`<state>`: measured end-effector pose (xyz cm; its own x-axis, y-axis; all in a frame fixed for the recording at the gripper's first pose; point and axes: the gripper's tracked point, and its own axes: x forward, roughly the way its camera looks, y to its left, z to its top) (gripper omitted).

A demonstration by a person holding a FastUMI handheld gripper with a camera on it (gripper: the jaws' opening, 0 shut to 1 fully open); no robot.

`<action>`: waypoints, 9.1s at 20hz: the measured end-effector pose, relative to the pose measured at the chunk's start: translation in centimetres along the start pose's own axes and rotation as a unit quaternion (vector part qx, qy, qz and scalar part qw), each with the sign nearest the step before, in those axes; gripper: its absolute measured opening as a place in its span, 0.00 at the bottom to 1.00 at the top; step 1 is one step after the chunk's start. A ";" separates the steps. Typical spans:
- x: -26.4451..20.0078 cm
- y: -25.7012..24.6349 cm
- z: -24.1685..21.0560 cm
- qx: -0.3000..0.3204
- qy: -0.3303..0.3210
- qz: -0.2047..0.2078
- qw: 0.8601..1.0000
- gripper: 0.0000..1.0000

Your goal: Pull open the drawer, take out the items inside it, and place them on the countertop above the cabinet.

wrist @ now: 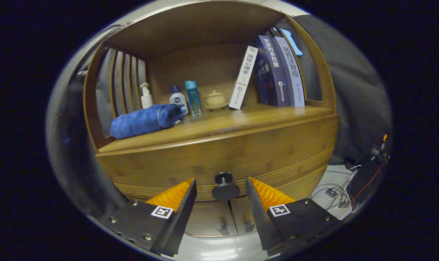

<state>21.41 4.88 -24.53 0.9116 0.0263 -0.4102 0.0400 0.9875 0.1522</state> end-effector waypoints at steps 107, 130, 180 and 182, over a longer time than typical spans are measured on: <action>-5.6 -5.0 -2.0 -0.061 0.361 -0.195 0.910 0.87; -3.5 -0.3 -1.9 0.016 0.382 -0.182 0.906 0.79; -11.1 -0.5 15.0 0.108 0.108 -0.184 0.971 0.36; -10.3 0.0 16.6 0.104 0.091 -0.165 0.977 0.36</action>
<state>18.81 2.03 -5.33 0.7477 -0.2431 -0.6179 0.4190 0.8946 0.1550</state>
